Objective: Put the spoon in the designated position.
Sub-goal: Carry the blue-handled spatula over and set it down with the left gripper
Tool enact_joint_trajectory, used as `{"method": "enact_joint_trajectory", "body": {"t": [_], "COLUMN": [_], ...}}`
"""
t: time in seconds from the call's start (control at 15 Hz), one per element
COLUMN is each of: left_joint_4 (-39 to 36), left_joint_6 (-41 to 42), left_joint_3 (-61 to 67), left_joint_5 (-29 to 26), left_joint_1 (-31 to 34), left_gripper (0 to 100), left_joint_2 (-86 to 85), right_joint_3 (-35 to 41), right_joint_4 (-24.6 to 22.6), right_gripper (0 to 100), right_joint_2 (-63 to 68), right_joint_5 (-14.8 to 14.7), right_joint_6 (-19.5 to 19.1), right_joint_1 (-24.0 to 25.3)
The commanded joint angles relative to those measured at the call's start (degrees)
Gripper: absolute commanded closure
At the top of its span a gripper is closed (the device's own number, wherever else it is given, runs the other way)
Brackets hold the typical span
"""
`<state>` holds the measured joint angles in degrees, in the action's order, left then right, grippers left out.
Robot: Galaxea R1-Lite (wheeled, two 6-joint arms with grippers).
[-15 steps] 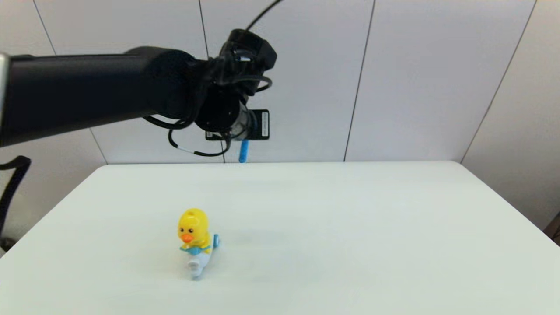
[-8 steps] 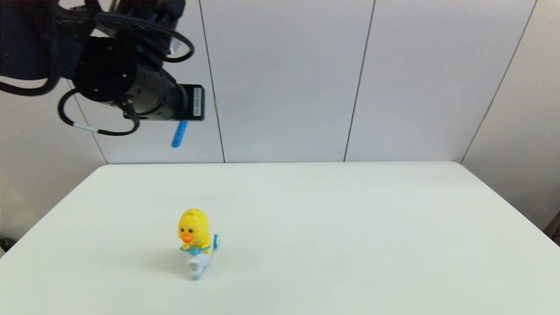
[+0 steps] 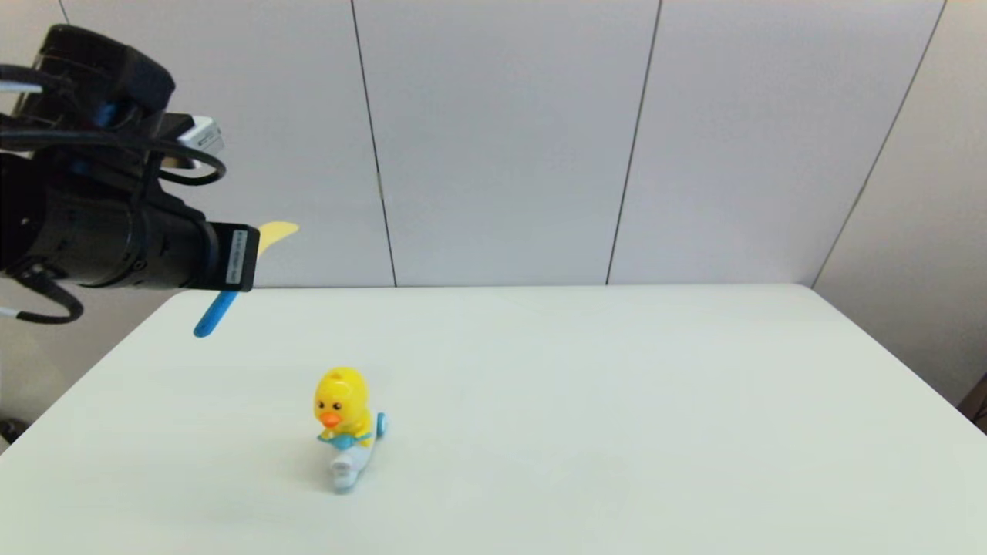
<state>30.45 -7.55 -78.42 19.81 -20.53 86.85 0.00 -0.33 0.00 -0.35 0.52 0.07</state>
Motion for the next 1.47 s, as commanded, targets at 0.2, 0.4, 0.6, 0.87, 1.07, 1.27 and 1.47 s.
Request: {"method": "enact_joint_trajectory", "body": {"t": [0.2, 0.4, 0.6, 0.87, 1.07, 1.27, 1.47], "left_joint_4": [-2.3, -6.9, -11.2, -11.5, -15.8, -21.2, -26.0], "left_joint_6": [1.8, 1.7, 1.4, 1.5, 1.5, 1.5, 1.5], "left_joint_3": [18.5, 27.2, 35.7, 39.0, 40.2, 39.9, 39.4], "left_joint_5": [-12.8, -14.3, -14.3, -14.4, -14.4, -14.5, -14.5], "left_joint_1": [4.4, 5.0, 5.0, 5.0, 5.0, 4.9, 4.4], "left_gripper": [100, 100, 100, 100, 100, 100, 100], "left_joint_2": [-11.2, -13.7, -14.0, -11.1, -7.2, -2.9, 1.2], "right_joint_3": [0.1, 0.1, 0.1, 0.1, 0.1, 0.1, 0.1], "right_joint_4": [0.0, 0.0, 0.0, 0.0, 0.0, 0.0, 0.0], "right_gripper": [0, 0, 0, 0, 0, 0, 0], "right_joint_2": [0.1, 0.1, 0.1, 0.1, 0.1, 0.1, 0.1], "right_joint_5": [0.0, 0.0, 0.0, 0.0, 0.0, 0.0, 0.0], "right_joint_6": [0.0, 0.0, 0.0, 0.0, 0.0, 0.0, 0.0], "right_joint_1": [0.0, 0.0, 0.0, 0.0, 0.0, 0.0, 0.0]}}
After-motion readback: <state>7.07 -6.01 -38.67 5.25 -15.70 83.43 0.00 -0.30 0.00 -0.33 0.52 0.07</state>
